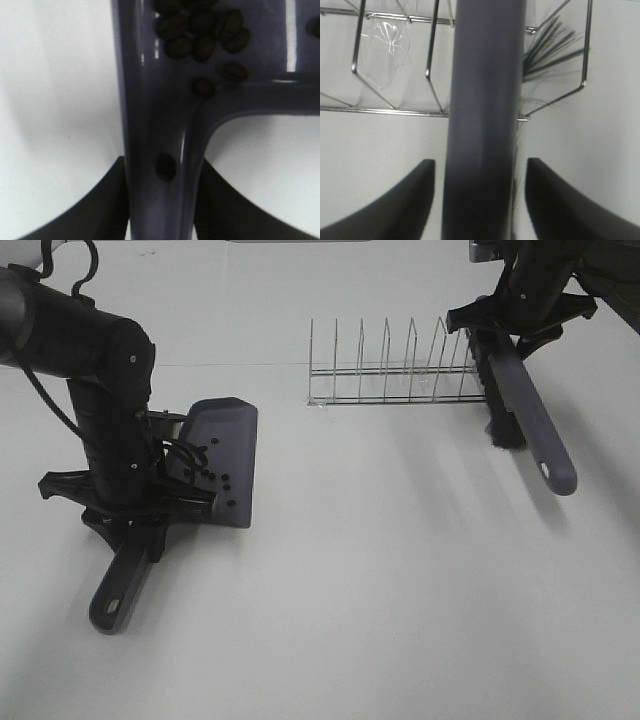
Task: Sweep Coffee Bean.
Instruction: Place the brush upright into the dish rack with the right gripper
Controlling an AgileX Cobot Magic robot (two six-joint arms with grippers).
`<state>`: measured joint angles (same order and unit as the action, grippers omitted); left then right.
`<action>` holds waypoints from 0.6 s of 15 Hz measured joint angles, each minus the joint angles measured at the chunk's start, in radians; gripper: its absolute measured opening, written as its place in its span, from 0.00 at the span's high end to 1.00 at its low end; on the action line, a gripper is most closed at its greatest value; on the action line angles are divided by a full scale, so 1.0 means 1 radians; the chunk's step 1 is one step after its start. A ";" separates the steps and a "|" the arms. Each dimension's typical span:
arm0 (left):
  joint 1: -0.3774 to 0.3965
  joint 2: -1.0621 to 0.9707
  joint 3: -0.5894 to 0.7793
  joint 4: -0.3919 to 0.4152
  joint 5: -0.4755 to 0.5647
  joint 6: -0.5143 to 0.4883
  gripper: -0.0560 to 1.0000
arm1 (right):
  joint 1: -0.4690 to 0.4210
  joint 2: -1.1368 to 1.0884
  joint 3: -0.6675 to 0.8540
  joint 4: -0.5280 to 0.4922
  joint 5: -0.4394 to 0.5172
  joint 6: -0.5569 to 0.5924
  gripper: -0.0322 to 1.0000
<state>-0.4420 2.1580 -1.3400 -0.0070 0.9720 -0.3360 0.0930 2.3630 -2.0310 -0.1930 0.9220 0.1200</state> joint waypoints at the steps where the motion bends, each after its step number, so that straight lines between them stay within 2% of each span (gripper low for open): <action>1: 0.000 0.000 0.000 -0.001 0.000 0.000 0.64 | 0.000 0.000 -0.005 0.003 -0.001 0.003 0.40; 2: 0.000 0.000 0.000 -0.001 0.000 0.000 0.64 | 0.000 0.000 -0.009 0.003 -0.003 0.003 0.32; 3: 0.000 0.000 0.000 -0.001 0.000 0.000 0.64 | 0.000 -0.001 -0.009 0.003 -0.004 0.004 0.29; 7: 0.000 0.000 0.000 -0.001 0.001 0.000 0.64 | 0.000 -0.017 -0.010 0.003 0.000 0.004 0.26; 9: 0.000 0.000 0.000 -0.001 0.001 0.000 0.64 | 0.000 -0.024 -0.011 0.007 0.039 0.004 0.26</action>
<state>-0.4420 2.1580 -1.3400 -0.0080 0.9730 -0.3360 0.0930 2.3390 -2.0420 -0.1860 0.9610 0.1240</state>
